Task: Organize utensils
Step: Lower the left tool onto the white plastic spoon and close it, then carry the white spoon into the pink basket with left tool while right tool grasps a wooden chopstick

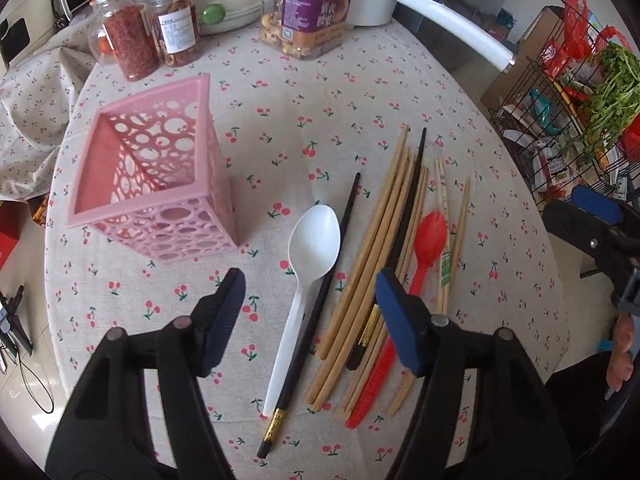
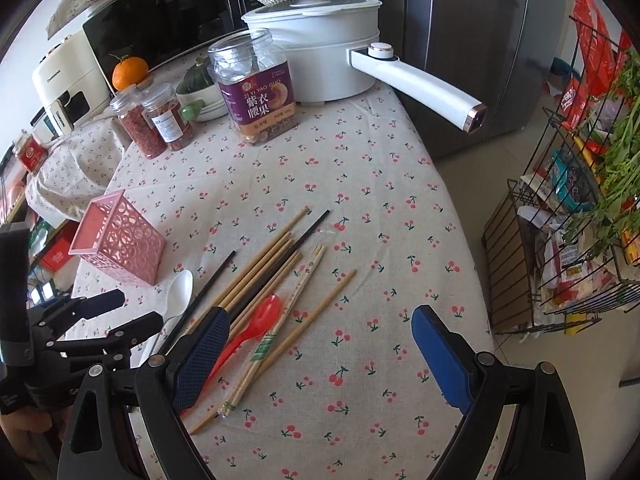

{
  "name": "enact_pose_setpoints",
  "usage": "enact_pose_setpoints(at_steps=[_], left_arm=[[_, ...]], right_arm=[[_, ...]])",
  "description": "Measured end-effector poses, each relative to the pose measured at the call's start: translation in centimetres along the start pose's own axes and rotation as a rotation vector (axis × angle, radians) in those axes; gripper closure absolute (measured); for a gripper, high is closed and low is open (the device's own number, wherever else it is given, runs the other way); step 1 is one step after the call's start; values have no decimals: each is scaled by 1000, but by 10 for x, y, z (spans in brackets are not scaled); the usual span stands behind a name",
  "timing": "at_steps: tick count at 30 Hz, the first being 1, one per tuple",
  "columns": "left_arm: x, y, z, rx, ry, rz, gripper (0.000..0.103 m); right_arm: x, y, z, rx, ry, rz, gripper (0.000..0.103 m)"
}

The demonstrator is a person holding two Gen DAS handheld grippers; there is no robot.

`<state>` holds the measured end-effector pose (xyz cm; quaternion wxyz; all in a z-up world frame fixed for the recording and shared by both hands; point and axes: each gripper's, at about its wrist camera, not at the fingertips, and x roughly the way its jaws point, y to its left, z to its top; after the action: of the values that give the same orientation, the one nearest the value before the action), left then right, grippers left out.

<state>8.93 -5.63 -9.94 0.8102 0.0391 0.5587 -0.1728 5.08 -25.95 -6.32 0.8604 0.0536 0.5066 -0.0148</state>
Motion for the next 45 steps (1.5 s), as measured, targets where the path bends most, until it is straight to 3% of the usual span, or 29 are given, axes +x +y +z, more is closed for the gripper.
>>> enact_pose_setpoints(at_steps=[9,11,16,17,22,29,37,41,45], left_arm=[[34,-8,17,-21,49,63,40],[39,-6,18,-29,66,64,50],[51,1,19,-58,104,36,60],[50,2,19,-61,92,35,64],[35,5,19,-69,41,25,64],[-16,8,19,-91,-111,-44,65],[-51,12,18,-91,-225,-72,65],[-60,20,10,-96,-246,-79,65],[-65,25,6,-99,-249,-88,65]], right_arm=[[4,-13,1,-3,4,-43,9],[5,-14,0,-7,8,-51,9],[10,-14,0,-12,22,-61,9],[11,-14,0,-14,25,-62,9],[19,-14,6,-6,49,-52,9],[52,-28,23,73,130,-35,10],[101,-22,27,128,240,-21,43],[114,-4,23,53,254,-138,56],[111,10,20,9,244,-112,83]])
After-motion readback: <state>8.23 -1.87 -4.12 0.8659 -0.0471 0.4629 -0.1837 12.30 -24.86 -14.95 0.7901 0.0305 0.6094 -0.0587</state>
